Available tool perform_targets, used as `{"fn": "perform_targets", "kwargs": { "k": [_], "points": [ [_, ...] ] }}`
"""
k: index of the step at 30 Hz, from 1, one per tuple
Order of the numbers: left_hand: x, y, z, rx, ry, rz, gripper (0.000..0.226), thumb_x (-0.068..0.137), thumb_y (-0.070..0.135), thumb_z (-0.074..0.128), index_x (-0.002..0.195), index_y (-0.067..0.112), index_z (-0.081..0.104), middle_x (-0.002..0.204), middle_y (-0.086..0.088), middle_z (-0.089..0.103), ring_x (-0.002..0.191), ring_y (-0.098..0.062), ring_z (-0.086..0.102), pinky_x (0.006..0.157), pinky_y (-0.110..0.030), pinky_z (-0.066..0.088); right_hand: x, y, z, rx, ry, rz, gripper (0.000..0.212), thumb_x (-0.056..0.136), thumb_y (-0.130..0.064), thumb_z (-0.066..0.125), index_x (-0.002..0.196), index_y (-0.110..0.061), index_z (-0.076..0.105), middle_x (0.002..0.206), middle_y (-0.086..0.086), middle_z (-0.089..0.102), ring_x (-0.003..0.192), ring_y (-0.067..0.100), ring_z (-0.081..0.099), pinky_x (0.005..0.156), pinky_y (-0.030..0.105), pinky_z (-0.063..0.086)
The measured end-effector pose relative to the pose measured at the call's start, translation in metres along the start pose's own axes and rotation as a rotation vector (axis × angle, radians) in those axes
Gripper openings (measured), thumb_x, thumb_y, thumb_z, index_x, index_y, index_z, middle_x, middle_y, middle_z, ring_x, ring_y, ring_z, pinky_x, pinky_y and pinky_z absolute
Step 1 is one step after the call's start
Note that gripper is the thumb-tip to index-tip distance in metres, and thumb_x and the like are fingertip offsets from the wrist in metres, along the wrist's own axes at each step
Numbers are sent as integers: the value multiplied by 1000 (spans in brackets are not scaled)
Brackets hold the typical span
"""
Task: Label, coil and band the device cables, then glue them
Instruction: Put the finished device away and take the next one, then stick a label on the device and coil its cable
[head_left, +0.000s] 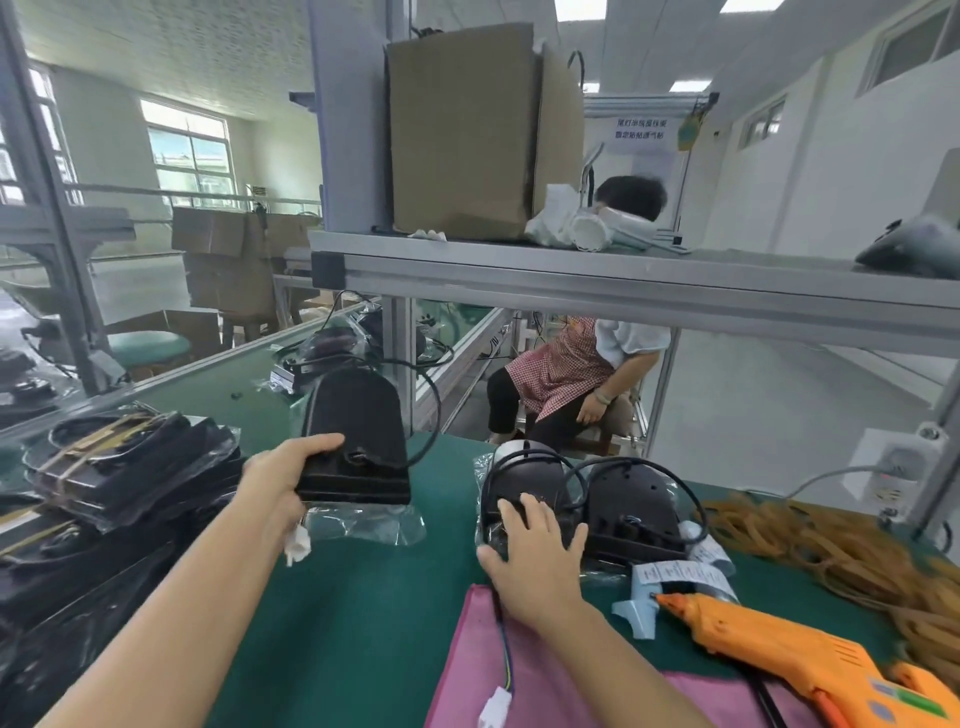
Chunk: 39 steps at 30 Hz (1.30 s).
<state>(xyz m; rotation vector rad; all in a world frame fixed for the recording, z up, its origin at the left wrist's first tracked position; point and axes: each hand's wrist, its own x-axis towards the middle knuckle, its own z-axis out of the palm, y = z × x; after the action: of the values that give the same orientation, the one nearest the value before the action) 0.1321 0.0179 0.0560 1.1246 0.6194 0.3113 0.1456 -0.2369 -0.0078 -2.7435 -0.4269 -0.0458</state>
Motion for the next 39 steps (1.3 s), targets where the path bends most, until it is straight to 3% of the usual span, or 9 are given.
{"fn": "perform_targets", "kwargs": {
  "k": [5, 9, 12, 20, 25, 29, 32, 36, 39],
  "points": [
    [-78, -8, 4, -82, -289, -108, 7, 77, 6, 65, 82, 2, 66, 69, -13, 72, 51, -23, 69, 46, -33, 58, -21, -16, -38, 849, -72, 16, 51, 98, -53, 37, 138, -24, 46, 137, -9, 52, 113, -3, 51, 103, 25, 30],
    [-133, -55, 38, -3, -468, -239, 32, 60, 12, 70, 89, -1, 66, 87, -20, 71, 63, -29, 68, 71, -38, 57, -53, 8, -62, 1296, -128, 40, 55, 92, -65, 37, 132, -32, 55, 129, -9, 63, 118, 10, 59, 105, 39, 42],
    [-162, -86, 59, 47, -532, -317, 35, 63, 13, 71, 94, -2, 65, 98, -24, 67, 69, -31, 66, 70, -38, 57, -84, 45, -73, 1377, -12, 179, 71, 79, -64, 50, 141, -31, 45, 138, -6, 56, 125, 18, 55, 110, 45, 40],
    [-207, -147, 79, 220, -674, -313, 42, 75, -6, 66, 112, 15, 64, 101, -16, 74, 79, -27, 70, 69, -32, 57, -158, 100, -66, 1060, 150, 373, 60, 95, -61, 29, 151, -41, 18, 144, -11, 42, 132, 16, 42, 115, 39, 31],
    [-205, -162, 77, 439, -656, -204, 27, 85, 3, 67, 112, 6, 61, 98, -14, 74, 72, -19, 70, 54, -20, 52, -180, 104, -51, 865, 117, 249, 53, 99, -46, 34, 148, -26, 31, 142, -8, 48, 131, 10, 44, 114, 35, 33],
    [-194, -168, 82, 715, -556, 16, 31, 88, 29, 68, 105, 5, 58, 90, -6, 69, 77, -19, 68, 68, -29, 55, -182, 104, -44, 708, 73, 256, 40, 103, -35, 37, 142, -26, 35, 138, -6, 50, 119, 8, 49, 101, 21, 35],
    [-191, -164, 88, 1016, -552, 192, 35, 87, 46, 64, 95, 12, 57, 87, 2, 67, 87, -17, 67, 84, -34, 53, -181, 106, -45, 435, 17, 288, 39, 103, -40, 35, 139, -25, 36, 132, -1, 55, 117, 19, 52, 96, 28, 40],
    [-187, -151, 98, 1526, -472, 436, 47, 82, 64, 51, 66, 21, 50, 68, 10, 57, 73, -11, 55, 61, -24, 40, -178, 107, -55, 116, -118, 317, 41, 100, -50, 35, 123, -19, 50, 118, 5, 62, 112, 28, 55, 87, 34, 44],
    [-184, -145, 117, 1631, -286, 674, 44, 83, 61, 47, 65, 22, 49, 72, 6, 56, 77, -19, 56, 64, -27, 39, -169, 108, -70, 38, -82, 358, 54, 94, -65, 34, 94, -18, 60, 97, 5, 65, 99, 28, 60, 77, 34, 43]
  ]
}}
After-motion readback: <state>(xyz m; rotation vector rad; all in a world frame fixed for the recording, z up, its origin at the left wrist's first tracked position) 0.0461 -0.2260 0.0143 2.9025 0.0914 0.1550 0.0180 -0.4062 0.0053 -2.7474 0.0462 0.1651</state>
